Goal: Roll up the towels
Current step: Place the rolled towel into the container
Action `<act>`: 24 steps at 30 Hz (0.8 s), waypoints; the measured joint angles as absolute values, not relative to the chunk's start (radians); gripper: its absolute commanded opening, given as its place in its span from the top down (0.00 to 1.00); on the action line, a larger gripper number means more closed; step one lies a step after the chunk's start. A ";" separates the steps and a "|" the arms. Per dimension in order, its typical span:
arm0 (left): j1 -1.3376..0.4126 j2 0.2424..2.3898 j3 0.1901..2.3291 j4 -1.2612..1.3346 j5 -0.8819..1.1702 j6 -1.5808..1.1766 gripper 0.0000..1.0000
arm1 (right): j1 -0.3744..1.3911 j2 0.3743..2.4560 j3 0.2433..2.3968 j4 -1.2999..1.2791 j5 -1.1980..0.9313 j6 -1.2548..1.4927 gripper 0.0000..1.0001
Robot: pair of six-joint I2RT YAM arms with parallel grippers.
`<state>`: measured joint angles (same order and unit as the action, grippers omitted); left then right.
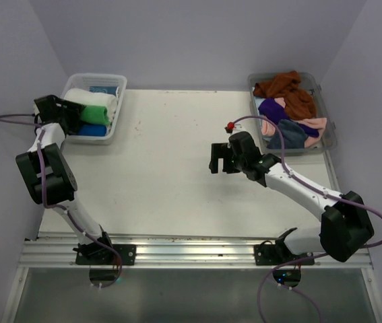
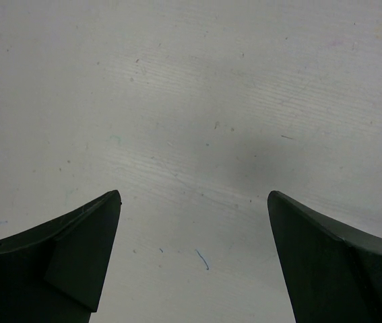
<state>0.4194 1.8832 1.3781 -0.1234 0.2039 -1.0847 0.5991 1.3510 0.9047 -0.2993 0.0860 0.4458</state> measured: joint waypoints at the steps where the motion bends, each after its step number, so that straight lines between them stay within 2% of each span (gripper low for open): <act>1: 0.419 1.883 1.385 -0.136 0.202 -1.081 0.20 | 0.599 1.347 0.905 -0.299 0.086 0.446 0.06; 24: 0.431 1.678 1.442 -0.258 0.142 -1.001 0.18 | 0.599 1.272 0.864 -0.300 0.087 0.452 0.06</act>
